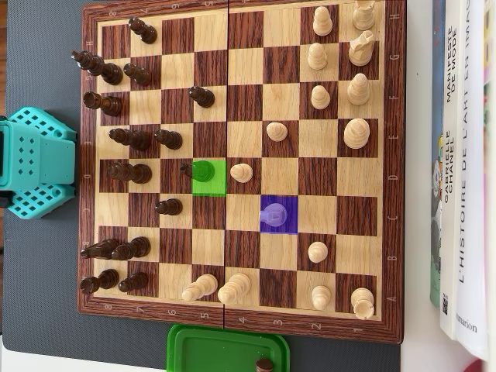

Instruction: Play chess

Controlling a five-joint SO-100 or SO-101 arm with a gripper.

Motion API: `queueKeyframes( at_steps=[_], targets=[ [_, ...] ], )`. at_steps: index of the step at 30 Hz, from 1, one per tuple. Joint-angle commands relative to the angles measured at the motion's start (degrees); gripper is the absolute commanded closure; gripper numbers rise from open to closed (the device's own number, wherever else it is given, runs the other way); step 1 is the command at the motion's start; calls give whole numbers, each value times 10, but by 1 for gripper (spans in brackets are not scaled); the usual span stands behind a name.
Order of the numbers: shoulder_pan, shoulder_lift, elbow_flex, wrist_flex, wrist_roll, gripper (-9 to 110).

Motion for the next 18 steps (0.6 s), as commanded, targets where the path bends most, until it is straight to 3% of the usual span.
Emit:
queueKeyframes(
  at_steps=[1,18],
  targets=[
    [3,-4,11,-1,0,87],
    [3,-4,11,-1,4,87]
  ],
)
